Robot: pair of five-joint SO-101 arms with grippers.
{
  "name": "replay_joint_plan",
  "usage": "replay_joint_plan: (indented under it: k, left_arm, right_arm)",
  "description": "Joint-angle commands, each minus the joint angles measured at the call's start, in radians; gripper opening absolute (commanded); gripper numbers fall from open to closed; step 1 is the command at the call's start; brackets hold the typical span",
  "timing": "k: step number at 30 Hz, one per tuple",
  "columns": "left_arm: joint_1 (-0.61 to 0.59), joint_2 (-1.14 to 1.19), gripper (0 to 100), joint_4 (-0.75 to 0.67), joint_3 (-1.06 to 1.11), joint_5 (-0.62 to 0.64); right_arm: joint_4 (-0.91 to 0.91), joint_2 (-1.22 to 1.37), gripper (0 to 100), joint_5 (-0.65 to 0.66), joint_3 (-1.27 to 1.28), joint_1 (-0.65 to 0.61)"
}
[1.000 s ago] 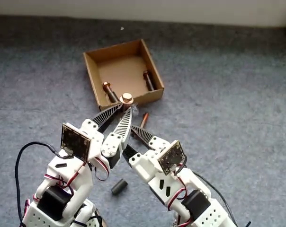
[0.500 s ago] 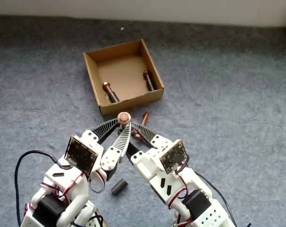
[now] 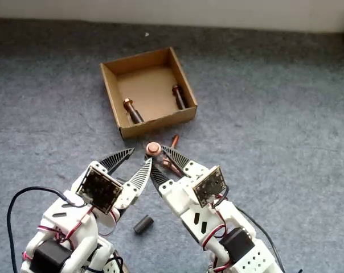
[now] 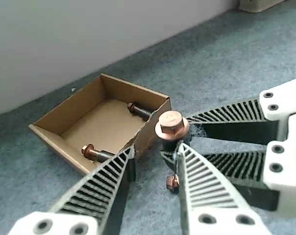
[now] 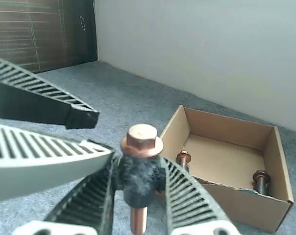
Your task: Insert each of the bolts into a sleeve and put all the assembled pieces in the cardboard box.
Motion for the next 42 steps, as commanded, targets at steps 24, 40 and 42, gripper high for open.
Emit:
replay_joint_plan:
  k: [24, 40, 42]
  left_arm:
    - [-0.581, 0.005, 1, -0.196, 0.429, -0.137]
    - [-0.581, 0.005, 1, -0.203, 0.473, -0.141]
    - [-0.581, 0.005, 1, -0.203, 0.473, -0.141]
  right_arm:
    - [-0.131, 0.711, 0.5, 0.002, -0.42, 0.176]
    - [-0.575, 1.698, 0.5, 0.008, -0.99, 0.22]
    - [-0.595, 1.785, 0.5, 0.008, -1.049, 0.24]
